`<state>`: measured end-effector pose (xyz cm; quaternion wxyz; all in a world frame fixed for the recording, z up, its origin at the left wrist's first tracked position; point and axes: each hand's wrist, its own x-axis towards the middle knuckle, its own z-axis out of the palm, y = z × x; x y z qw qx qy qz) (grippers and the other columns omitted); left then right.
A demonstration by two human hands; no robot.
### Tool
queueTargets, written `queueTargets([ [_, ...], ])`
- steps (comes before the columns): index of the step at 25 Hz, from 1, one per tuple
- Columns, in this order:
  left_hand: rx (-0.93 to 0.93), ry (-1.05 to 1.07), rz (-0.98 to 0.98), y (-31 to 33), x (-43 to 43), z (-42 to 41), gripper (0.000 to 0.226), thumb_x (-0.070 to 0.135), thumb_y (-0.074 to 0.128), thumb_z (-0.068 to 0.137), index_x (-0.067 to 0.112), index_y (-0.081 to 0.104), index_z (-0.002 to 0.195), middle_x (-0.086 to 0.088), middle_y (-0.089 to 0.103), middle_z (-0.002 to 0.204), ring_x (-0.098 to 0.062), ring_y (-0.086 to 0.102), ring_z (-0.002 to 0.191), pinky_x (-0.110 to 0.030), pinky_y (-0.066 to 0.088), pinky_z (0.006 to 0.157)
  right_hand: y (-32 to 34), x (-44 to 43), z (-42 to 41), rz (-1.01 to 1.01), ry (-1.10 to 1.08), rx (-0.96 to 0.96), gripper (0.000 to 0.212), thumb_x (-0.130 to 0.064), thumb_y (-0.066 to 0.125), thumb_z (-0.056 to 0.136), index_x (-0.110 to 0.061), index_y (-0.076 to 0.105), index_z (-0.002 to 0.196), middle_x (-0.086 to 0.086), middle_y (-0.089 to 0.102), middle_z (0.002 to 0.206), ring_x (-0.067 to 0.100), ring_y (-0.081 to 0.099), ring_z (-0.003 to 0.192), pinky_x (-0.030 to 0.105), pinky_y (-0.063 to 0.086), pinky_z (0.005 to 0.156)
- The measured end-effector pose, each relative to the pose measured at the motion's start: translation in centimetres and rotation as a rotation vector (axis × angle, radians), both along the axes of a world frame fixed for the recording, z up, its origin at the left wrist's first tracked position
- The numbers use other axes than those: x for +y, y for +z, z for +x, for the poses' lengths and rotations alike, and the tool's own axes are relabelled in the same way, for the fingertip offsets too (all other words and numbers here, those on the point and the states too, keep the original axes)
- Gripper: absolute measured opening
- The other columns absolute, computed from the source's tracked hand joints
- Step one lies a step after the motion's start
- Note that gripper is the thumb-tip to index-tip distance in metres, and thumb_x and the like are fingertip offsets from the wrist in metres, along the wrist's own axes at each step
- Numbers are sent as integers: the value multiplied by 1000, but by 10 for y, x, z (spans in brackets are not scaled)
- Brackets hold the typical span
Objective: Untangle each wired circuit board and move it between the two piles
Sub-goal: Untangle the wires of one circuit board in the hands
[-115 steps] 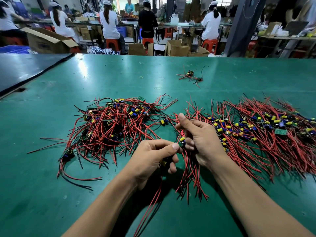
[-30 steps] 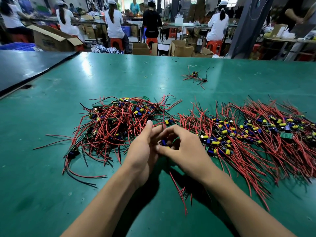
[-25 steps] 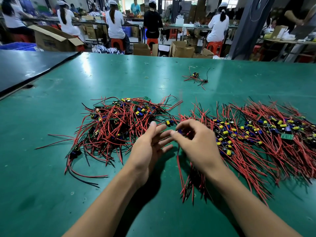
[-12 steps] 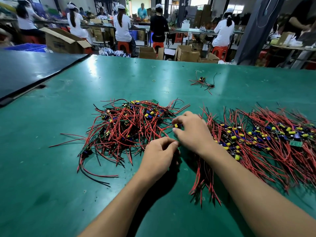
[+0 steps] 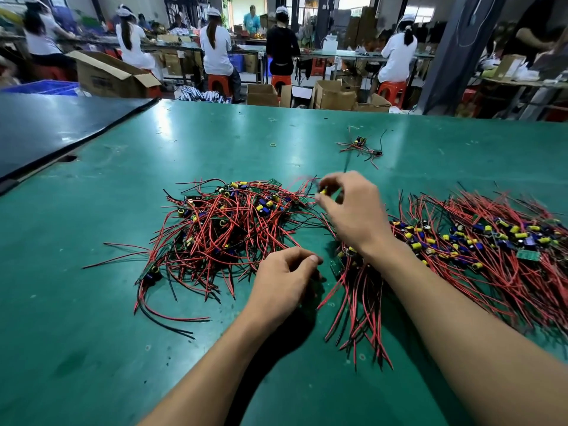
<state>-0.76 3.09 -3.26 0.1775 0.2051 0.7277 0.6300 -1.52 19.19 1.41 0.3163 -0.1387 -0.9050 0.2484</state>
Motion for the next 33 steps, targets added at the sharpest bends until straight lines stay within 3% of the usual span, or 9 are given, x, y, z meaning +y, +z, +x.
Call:
queueTargets([
  [4,-94,27,116,3,-1,0,16,8,54,97,1,68,94,-6,66,67,-16,55,48,-18,42,45,32,-3,24,-620,252,404,18,-23,75,90,-15,67,104,-4,71,89,6,61,70,16,47,67],
  [7,-154,76,210,4,1,-1,16,8,54,98,-3,65,96,-7,62,69,-15,54,47,-19,42,45,27,-4,47,-1080,527,167,18,-27,72,88,-16,73,102,-4,71,80,11,50,60,19,39,52],
  [11,-247,85,306,8,1,-6,26,23,56,96,1,67,90,-10,62,70,-13,57,49,-21,49,49,-12,-10,75,-1039,557,-167,21,-39,76,80,-20,79,89,-4,67,73,6,42,52,20,27,49],
  [16,-414,-178,309,12,0,2,45,51,69,75,14,76,100,-10,71,84,-16,61,59,-27,55,60,-32,-19,82,-1075,492,-97,31,-41,75,82,-12,78,91,15,72,80,20,66,71,30,58,64],
  [18,-427,-217,323,12,-1,3,47,48,67,81,11,73,109,-15,71,96,-21,65,64,-32,57,67,-32,-21,83,-1041,480,-49,30,-40,74,83,-12,78,93,7,76,82,15,70,73,28,60,66],
  [23,-533,-219,398,16,-5,4,30,27,69,82,2,72,98,-16,68,80,-21,66,58,-27,56,54,-34,-21,81,-1035,441,-79,35,-47,71,85,-17,79,100,17,76,101,29,70,92,56,54,94],
  [27,-559,-327,410,20,-8,8,18,15,64,86,2,72,94,-18,70,81,-20,63,53,-25,52,50,-31,-20,81,-1211,484,-45,35,-42,79,77,-14,79,97,1,66,64,19,61,56,41,59,63],
  [29,-547,-357,386,21,-7,7,20,18,64,83,4,76,93,-18,70,80,-21,63,53,-26,52,51,-33,-17,80,-1271,432,-10,36,-45,82,68,-15,79,88,-2,48,52,17,39,49,31,39,61],
  [33,-494,-337,308,21,-8,3,16,15,69,76,7,77,87,-21,69,74,-25,65,52,-26,54,52,-35,-21,79,-1217,408,-2,37,-48,88,65,-15,77,79,11,50,63,22,33,56,33,23,59],
])
